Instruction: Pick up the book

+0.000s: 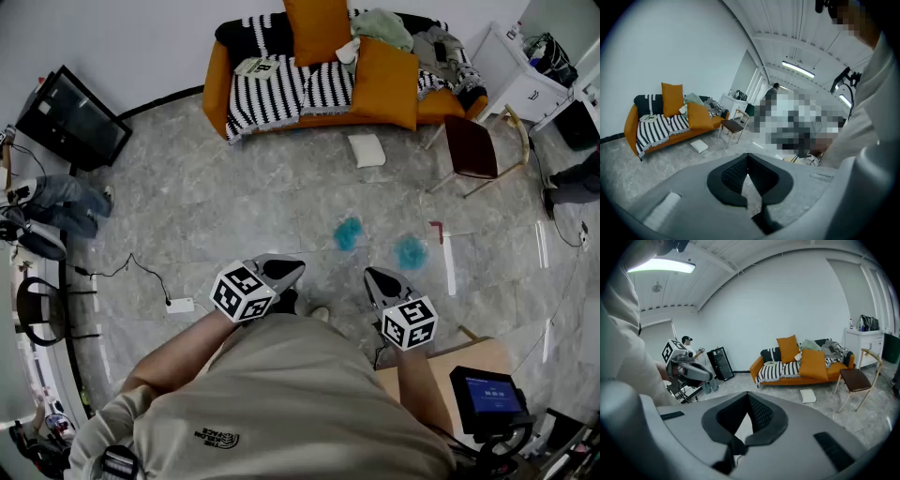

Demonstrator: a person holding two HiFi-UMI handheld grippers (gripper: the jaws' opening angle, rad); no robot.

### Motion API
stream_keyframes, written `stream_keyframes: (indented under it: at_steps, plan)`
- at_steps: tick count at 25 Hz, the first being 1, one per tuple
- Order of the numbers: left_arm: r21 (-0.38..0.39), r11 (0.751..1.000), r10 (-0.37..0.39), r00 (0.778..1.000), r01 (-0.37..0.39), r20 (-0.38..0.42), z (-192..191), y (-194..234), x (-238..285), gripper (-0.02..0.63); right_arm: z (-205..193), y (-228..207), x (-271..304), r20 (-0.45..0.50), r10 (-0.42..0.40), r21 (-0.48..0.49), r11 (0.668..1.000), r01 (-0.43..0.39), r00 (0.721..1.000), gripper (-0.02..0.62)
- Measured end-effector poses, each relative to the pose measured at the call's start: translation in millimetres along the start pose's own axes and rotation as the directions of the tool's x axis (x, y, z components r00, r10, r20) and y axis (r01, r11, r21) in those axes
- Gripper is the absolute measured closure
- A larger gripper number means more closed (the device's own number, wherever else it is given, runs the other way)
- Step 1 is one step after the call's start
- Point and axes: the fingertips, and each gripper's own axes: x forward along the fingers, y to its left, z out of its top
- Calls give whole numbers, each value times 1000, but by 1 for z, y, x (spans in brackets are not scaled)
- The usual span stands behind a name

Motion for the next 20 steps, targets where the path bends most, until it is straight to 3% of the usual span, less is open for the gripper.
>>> stream_keyframes:
  at_steps: [3,10,20]
  plan:
    - [15,1000,-5,1000,5,19,9,18,-5,598,16,1,15,10,-4,-11,1000,4,1000,583]
    - [-28,999,-30,995,33,97,37,70,-12,598,55,6,61,-22,0,-60,998,-1,1000,583]
    - [-105,995,19,984,-1,177,66,167,-41,598,124,11,162,-44,78,-108,991,-83,996,582]
